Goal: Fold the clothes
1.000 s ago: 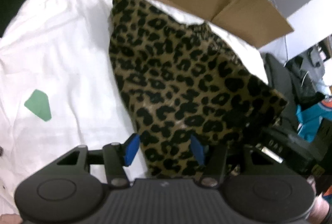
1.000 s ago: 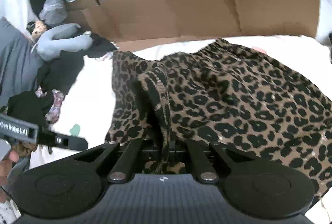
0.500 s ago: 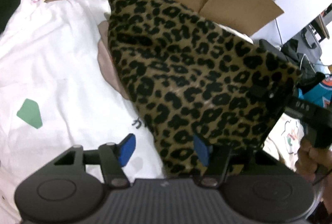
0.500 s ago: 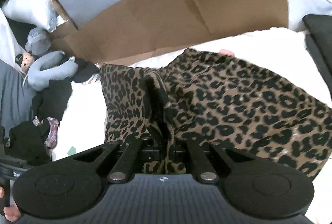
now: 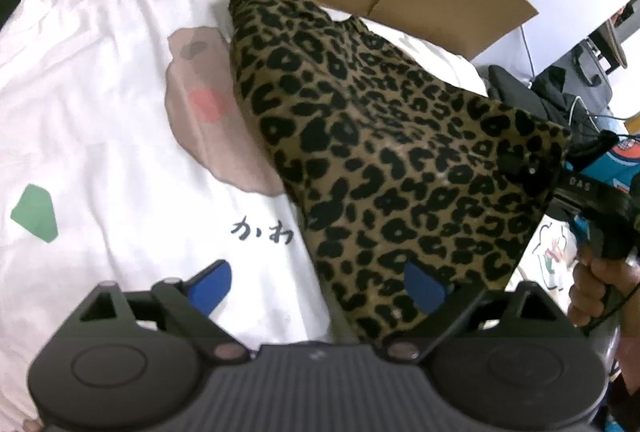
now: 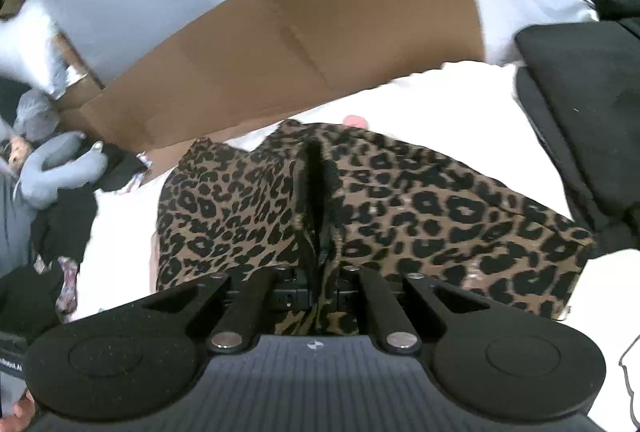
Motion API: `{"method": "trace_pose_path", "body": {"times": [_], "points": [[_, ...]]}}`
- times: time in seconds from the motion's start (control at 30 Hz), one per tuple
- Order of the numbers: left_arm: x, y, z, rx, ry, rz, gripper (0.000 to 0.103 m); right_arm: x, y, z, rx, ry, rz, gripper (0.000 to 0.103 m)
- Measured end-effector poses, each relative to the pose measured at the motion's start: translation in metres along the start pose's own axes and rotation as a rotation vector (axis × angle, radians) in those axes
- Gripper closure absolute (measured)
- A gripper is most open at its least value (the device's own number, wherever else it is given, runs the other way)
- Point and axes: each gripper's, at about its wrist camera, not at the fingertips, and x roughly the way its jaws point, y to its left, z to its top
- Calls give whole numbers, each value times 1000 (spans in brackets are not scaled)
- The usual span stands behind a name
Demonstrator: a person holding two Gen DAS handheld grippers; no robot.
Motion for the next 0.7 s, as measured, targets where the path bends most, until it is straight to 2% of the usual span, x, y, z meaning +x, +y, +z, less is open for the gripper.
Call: {"method": "trace_pose_path", "body": {"times": [0.07, 0.23, 0.4, 0.53, 0.7], "points": [[-4, 9, -3, -6, 3, -6, 1, -1, -6, 0, 5, -6, -9, 102], [-19, 20, -5, 9, -16, -71, 0, -3, -20, 2, 27, -17, -25, 102], [-26, 27, -4, 39, -21, -36, 0, -7, -38, 5, 81, -38, -45, 102], [-33, 41, -6, 62, -47, -64, 0, -9, -51, 5, 115, -51, -64, 102], [-40, 55, -2, 85, -64, -55, 1, -12, -64, 2, 148, -66, -94, 102]]}}
